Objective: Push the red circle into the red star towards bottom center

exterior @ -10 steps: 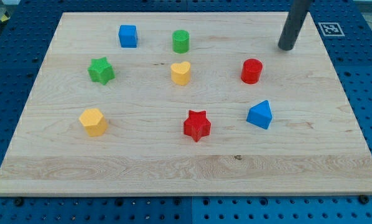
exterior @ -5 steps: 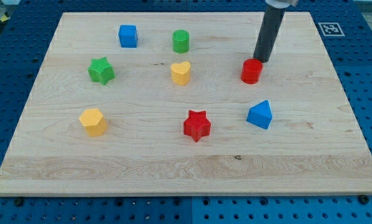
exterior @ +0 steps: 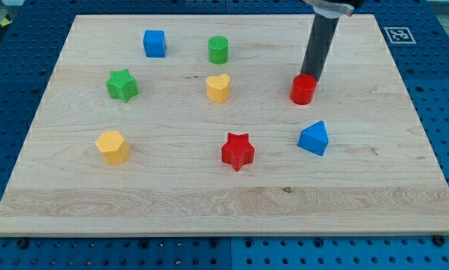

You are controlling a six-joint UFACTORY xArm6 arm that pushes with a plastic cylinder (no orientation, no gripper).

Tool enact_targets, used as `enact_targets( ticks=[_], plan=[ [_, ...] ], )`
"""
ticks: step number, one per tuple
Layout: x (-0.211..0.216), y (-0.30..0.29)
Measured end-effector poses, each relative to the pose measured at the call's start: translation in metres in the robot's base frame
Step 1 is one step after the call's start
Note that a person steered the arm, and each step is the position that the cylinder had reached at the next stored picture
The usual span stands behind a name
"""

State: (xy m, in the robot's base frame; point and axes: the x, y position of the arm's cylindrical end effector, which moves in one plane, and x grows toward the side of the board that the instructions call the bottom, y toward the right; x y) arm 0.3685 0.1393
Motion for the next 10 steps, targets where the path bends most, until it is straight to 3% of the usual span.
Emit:
enact_targets(
  ticks=[3,6,7,10],
  plan=[
    [0.005,-0.04],
    [0.0,-0.028],
    [0.031,0.005],
    [0.036,-0.003]
  ],
)
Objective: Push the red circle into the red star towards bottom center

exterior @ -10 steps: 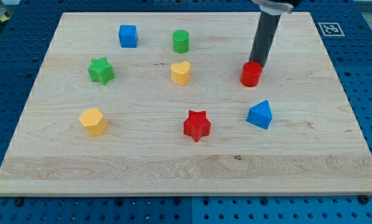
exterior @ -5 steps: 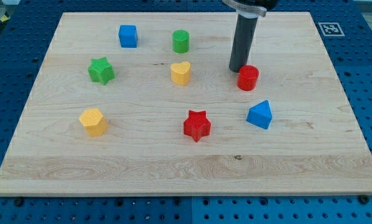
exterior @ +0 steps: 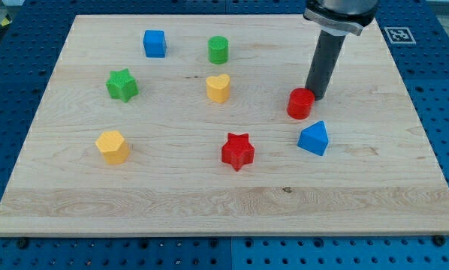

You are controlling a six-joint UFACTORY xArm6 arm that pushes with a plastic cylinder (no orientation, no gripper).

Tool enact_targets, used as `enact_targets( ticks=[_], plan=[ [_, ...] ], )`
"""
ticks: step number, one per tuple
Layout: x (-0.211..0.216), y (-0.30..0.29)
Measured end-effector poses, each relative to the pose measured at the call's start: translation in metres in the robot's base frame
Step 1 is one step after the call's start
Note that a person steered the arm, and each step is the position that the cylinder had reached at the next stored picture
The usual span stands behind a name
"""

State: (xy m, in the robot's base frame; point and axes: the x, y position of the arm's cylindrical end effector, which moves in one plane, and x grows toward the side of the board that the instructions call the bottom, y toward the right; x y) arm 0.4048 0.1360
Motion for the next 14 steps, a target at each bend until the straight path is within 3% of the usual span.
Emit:
enact_targets(
  ticks=[5,14],
  plan=[
    [0.021,0.002],
    [0.031,-0.08]
  ],
)
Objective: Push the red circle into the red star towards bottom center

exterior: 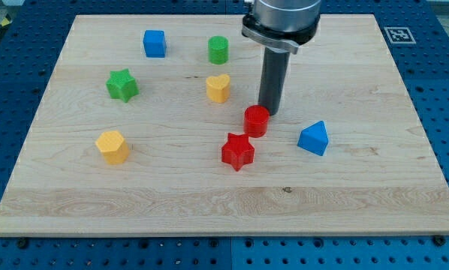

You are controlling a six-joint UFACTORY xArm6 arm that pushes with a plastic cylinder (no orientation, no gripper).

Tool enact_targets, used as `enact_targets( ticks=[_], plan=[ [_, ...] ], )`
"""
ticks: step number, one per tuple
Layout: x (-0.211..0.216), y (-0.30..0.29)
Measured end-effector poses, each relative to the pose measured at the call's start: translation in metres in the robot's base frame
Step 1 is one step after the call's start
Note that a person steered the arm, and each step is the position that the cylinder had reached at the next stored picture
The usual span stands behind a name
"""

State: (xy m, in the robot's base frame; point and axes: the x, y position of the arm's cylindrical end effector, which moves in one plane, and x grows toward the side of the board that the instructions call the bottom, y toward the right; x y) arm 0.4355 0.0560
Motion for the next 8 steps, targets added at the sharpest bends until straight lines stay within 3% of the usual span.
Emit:
enact_targets(
  ticks=[6,8],
  plan=[
    [0.021,-0.014],
    [-0.001,-0.035]
  ],
)
